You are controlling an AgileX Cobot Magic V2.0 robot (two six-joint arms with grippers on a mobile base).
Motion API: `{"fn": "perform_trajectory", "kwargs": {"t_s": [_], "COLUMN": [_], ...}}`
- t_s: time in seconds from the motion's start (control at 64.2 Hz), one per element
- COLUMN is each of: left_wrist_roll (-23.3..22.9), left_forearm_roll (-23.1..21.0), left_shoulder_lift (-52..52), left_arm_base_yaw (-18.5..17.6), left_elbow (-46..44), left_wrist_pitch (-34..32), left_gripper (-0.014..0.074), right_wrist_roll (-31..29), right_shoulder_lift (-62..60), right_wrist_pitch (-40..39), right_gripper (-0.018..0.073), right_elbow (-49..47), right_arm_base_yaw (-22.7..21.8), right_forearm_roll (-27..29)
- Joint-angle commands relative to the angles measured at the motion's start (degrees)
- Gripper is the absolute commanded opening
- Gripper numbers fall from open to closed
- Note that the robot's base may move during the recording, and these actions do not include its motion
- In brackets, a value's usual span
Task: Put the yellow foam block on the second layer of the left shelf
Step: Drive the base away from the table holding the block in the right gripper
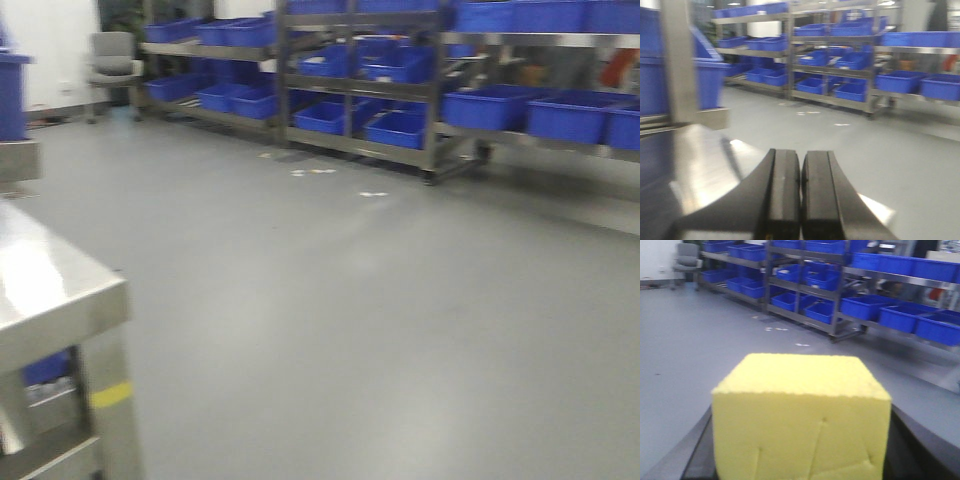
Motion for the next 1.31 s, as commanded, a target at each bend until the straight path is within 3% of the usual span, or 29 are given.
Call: {"fn": "perform_trajectory", "kwargs": {"t_s": [0.0, 1.292], "left_wrist_roll": [-0.2, -0.2], "left_forearm_roll": [-0.3, -0.3], "left_shoulder_lift": [-1.2, -1.2], "left_arm_base_yaw": [-0.1, -0.1], "left_elbow": [1.5, 1.5], "left_wrist_pitch": [-4.7, -4.7], "left_gripper": [0.0124, 0.0124], "right_wrist_roll": [-0.8, -0.8], "right_shoulder_lift": [0.5, 0.5], "right_wrist_pitch": [-5.6, -5.6], "right_gripper": [0.0517, 0.0517], "right_elbow": [-1.5, -1.5], "right_arm_base_yaw": [-0.3, -0.3], "right_forearm_roll": [-0.6, -0.6]}}
